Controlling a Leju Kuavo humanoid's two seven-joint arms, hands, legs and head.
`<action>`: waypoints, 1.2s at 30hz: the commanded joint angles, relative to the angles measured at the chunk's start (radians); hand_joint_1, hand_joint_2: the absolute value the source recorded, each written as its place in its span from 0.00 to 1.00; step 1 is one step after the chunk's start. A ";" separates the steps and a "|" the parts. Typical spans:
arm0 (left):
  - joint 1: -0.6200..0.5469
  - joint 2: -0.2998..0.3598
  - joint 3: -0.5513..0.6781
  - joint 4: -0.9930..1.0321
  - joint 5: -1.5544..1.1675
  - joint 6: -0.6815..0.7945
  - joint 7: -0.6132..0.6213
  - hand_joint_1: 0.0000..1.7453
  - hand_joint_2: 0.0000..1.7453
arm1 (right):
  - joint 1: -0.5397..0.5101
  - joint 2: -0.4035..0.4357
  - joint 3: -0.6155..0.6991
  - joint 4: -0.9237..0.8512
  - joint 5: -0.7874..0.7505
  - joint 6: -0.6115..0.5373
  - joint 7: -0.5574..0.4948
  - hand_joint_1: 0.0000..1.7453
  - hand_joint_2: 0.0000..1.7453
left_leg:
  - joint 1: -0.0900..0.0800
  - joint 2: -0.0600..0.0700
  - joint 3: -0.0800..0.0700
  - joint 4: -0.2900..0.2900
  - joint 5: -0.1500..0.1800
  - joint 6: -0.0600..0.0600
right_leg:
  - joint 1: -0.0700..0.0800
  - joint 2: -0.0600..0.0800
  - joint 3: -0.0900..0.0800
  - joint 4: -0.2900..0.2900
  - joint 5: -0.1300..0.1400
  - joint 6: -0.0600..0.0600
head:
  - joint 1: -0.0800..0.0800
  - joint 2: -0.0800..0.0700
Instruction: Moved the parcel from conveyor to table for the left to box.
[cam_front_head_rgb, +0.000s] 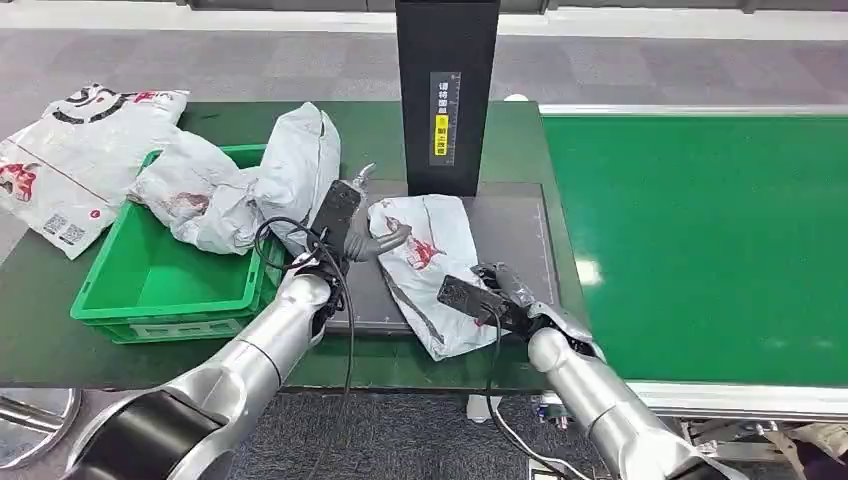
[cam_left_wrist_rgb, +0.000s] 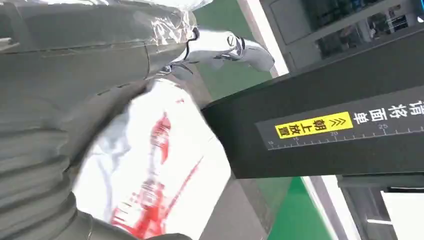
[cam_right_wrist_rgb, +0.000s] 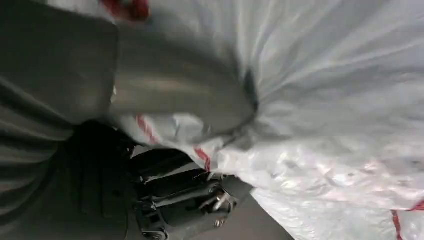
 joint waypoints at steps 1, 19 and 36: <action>-0.040 0.012 0.000 0.041 -0.004 0.050 -0.031 0.00 1.00 | -0.053 0.023 0.094 0.178 -0.022 -0.012 -0.016 0.00 1.00 | 0.001 -0.001 0.001 -0.001 0.000 0.000 | 0.001 0.001 0.002 -0.001 0.000 0.000 | 0.000 0.000; -0.039 0.024 -0.081 0.018 -0.097 0.142 -0.047 0.00 1.00 | -0.044 0.040 -0.041 0.056 -0.113 -0.388 -0.218 0.00 1.00 | 0.000 0.000 0.000 0.000 0.001 0.000 | 0.000 0.002 0.000 0.000 0.002 -0.002 | 0.000 0.000; -0.075 -0.016 -0.407 0.100 -0.450 0.013 0.254 0.00 1.00 | 0.046 -0.065 -0.323 -0.169 -0.383 -0.642 -0.400 0.00 0.00 | -0.001 -0.004 0.000 0.000 0.001 0.001 | -0.001 -0.001 0.000 -0.002 0.001 -0.001 | 0.000 0.000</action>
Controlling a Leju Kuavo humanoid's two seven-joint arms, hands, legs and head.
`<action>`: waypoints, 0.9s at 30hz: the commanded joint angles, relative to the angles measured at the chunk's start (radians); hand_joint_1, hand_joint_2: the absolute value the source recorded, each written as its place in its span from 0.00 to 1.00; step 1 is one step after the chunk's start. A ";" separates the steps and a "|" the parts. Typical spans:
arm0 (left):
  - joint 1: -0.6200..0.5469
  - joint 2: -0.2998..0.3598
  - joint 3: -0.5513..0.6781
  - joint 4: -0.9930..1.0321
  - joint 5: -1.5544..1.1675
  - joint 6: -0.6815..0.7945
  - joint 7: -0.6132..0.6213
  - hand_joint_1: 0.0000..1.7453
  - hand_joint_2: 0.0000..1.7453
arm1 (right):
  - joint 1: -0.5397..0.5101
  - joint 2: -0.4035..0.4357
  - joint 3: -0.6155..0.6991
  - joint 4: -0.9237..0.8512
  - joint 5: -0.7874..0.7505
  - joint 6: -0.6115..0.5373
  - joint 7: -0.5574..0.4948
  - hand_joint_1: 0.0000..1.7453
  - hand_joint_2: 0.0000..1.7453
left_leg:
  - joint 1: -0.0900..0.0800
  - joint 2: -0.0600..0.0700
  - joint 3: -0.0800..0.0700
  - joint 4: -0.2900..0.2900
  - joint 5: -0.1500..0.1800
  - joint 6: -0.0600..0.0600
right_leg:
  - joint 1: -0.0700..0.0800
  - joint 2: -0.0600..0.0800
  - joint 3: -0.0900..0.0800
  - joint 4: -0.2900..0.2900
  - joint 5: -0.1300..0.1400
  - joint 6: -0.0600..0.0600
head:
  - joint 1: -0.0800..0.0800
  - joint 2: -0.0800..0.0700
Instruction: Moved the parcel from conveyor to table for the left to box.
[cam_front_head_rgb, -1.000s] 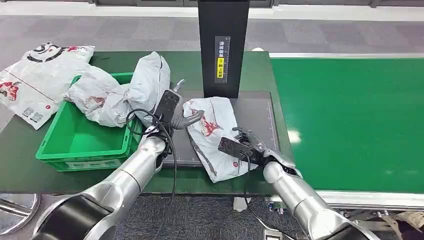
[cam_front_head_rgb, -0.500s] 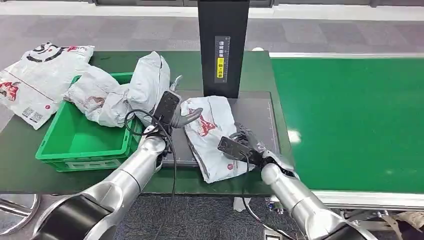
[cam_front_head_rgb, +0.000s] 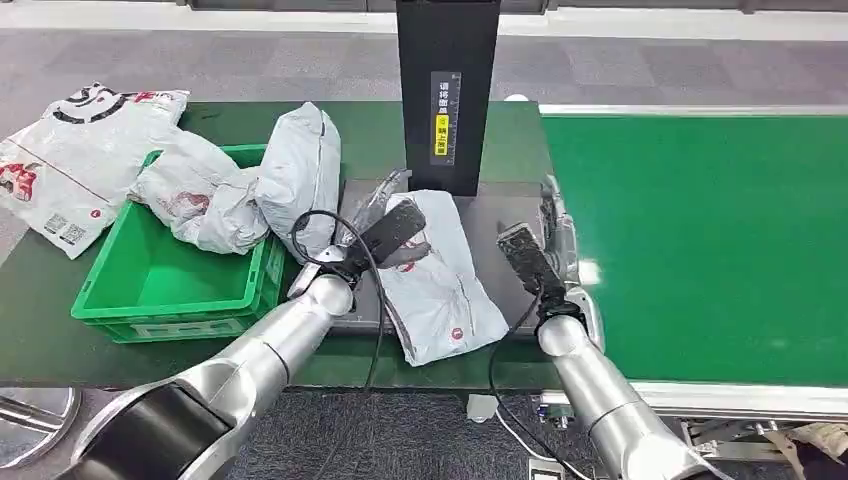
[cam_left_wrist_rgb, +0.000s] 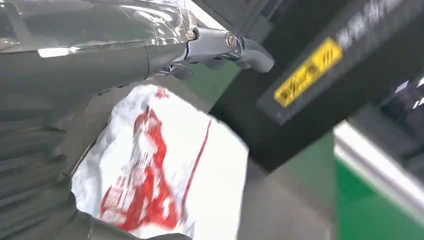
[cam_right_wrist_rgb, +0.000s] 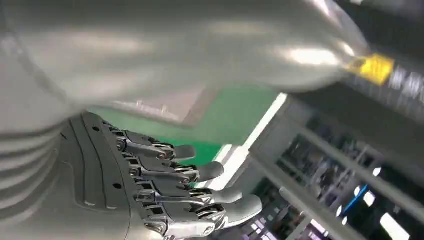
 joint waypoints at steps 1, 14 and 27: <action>-0.043 0.005 -0.252 0.106 -0.146 -0.093 0.109 0.00 1.00 | 0.000 -0.078 -0.164 -0.042 -0.080 -0.032 -0.056 0.00 0.00 | 0.001 -0.004 0.001 -0.001 0.000 0.000 | 0.000 -0.002 0.003 -0.002 0.000 0.000 | 0.000 0.000; -0.009 -0.002 -0.567 0.157 -0.491 -0.405 0.277 0.00 1.00 | 0.027 -0.075 -0.235 -0.098 -0.115 0.011 -0.061 0.00 0.00 | 0.000 -0.002 0.003 -0.002 0.000 0.000 | 0.000 0.000 0.003 -0.002 -0.001 0.000 | 0.000 0.000; 0.005 0.002 -0.597 0.162 -0.585 -0.431 0.299 1.00 1.00 | 0.260 -0.061 -0.318 -0.401 -0.027 0.074 -0.006 0.00 0.00 | 0.000 -0.003 0.016 -0.003 -0.007 0.004 | -0.001 -0.003 0.020 -0.003 -0.007 0.003 | 0.000 0.000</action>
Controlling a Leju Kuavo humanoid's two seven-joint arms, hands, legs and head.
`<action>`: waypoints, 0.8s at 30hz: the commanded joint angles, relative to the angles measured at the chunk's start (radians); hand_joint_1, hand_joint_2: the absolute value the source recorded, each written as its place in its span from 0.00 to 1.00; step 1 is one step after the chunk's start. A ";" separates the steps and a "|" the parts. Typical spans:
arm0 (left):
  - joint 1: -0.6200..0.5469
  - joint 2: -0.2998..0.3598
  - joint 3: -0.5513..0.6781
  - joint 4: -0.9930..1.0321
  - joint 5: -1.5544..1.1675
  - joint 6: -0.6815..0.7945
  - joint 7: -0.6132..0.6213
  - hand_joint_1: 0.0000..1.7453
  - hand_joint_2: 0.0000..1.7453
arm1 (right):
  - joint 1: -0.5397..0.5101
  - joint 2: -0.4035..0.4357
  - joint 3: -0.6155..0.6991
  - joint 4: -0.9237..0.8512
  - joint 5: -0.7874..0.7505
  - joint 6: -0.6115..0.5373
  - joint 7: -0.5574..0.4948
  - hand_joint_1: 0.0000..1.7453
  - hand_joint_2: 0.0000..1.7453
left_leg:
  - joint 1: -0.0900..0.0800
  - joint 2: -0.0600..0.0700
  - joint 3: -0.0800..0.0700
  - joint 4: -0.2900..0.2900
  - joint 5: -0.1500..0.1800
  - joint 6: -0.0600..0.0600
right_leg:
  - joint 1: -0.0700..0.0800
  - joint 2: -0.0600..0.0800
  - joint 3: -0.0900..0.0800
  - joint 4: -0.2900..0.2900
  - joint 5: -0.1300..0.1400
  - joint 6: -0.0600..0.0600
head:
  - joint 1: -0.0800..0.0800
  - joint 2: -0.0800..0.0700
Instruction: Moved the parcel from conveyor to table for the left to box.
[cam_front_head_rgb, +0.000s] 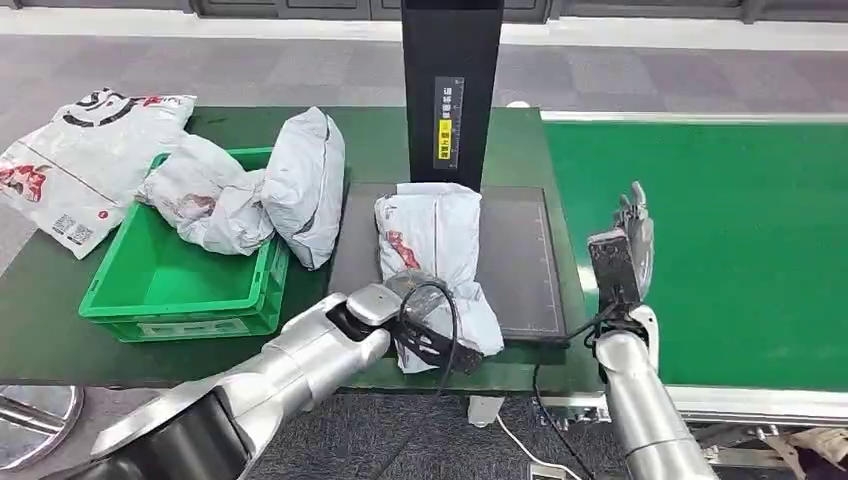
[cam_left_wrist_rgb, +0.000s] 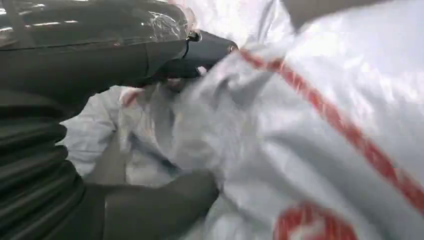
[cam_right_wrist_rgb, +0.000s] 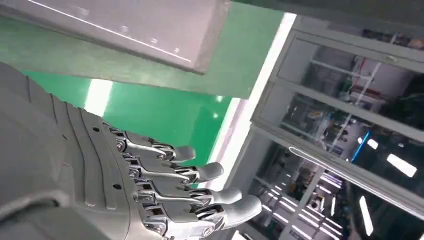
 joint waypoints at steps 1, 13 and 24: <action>0.030 0.022 -0.076 0.082 0.003 0.012 0.006 1.00 1.00 | 0.074 0.006 -0.094 -0.124 0.004 0.018 0.006 0.00 0.00 | 0.000 0.003 0.000 -0.003 0.002 0.000 | -0.001 0.004 -0.002 -0.003 0.003 -0.001 | 0.000 0.000; 0.001 0.037 0.051 0.054 0.049 0.286 0.041 1.00 1.00 | 0.064 -0.003 -0.086 -0.107 -0.016 0.059 0.004 0.00 0.00 | 0.000 0.006 0.003 -0.005 0.002 -0.001 | 0.000 0.008 -0.001 -0.005 0.005 -0.001 | 0.000 0.000; -0.162 0.077 0.306 -0.030 0.145 0.580 -0.057 1.00 1.00 | 0.024 0.003 -0.083 -0.070 -0.055 0.082 0.016 0.00 0.00 | 0.002 0.003 -0.010 0.003 0.004 -0.002 | 0.002 0.006 -0.012 0.002 0.004 -0.002 | 0.000 0.000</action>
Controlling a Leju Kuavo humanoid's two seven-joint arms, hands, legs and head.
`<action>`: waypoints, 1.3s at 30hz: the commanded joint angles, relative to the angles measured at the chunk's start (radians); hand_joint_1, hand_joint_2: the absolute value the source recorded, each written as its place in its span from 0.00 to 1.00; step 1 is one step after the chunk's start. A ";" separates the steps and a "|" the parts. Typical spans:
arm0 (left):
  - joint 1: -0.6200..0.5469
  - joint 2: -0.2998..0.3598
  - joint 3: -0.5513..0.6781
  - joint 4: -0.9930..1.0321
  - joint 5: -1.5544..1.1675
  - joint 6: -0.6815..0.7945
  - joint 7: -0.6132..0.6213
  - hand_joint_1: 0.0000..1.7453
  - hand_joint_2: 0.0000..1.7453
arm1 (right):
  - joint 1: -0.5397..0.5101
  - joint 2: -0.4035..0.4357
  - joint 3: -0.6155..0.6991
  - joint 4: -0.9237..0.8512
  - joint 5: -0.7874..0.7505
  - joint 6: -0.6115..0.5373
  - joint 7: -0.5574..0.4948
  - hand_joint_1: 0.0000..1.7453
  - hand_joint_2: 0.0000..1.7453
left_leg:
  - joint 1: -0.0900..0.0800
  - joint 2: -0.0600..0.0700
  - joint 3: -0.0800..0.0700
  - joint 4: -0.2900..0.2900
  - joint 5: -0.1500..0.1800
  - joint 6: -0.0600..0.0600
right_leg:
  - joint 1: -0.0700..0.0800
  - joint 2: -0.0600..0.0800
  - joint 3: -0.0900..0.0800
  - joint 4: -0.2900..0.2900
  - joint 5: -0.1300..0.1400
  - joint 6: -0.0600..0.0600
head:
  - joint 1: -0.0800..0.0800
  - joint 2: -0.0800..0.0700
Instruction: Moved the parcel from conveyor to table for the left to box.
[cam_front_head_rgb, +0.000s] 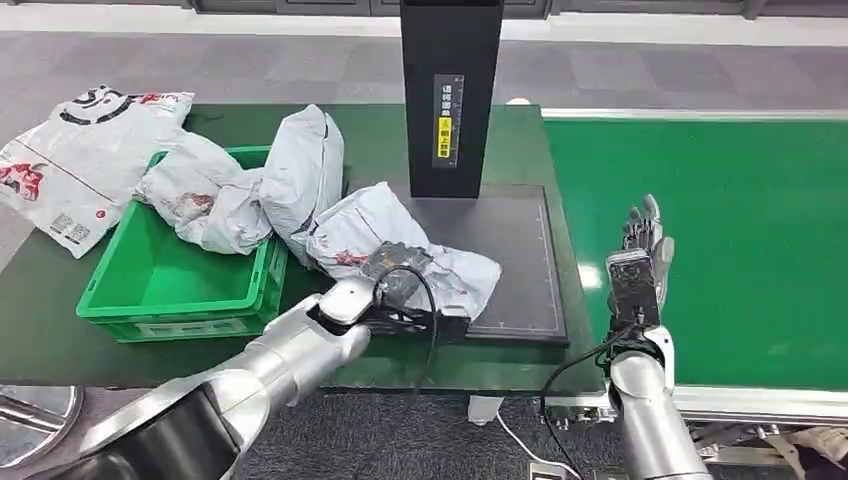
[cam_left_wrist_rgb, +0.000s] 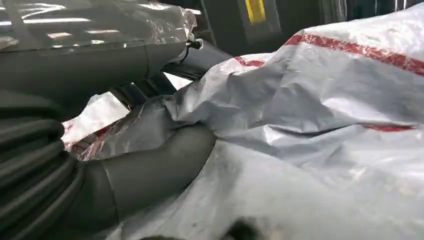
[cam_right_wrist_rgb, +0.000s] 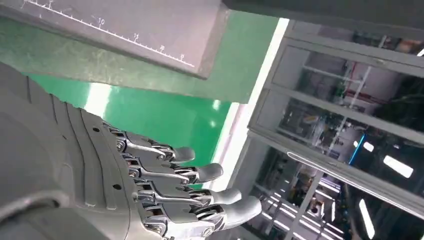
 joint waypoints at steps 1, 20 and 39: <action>-0.169 0.057 0.254 -0.046 0.031 0.179 -0.047 1.00 1.00 | -0.060 0.008 -0.047 0.067 -0.027 0.019 0.009 0.00 0.00 | 0.001 0.002 -0.005 0.003 -0.001 0.000 | 0.001 0.003 -0.005 0.002 0.000 -0.001 | 0.000 0.000; -0.160 0.230 0.404 -0.298 -0.739 0.442 0.230 1.00 1.00 | -0.140 0.079 -0.031 0.166 0.006 0.024 0.005 0.00 0.00 | 0.000 0.004 -0.005 0.000 0.000 -0.001 | 0.001 0.005 -0.006 0.001 0.001 -0.001 | 0.000 0.000; -0.234 0.261 0.295 -0.130 -0.739 0.442 0.382 1.00 1.00 | -0.124 0.075 -0.037 0.145 0.014 0.023 0.019 0.00 0.00 | 0.001 0.001 -0.005 0.000 0.000 -0.001 | 0.001 0.004 -0.006 0.000 0.001 -0.001 | 0.000 0.000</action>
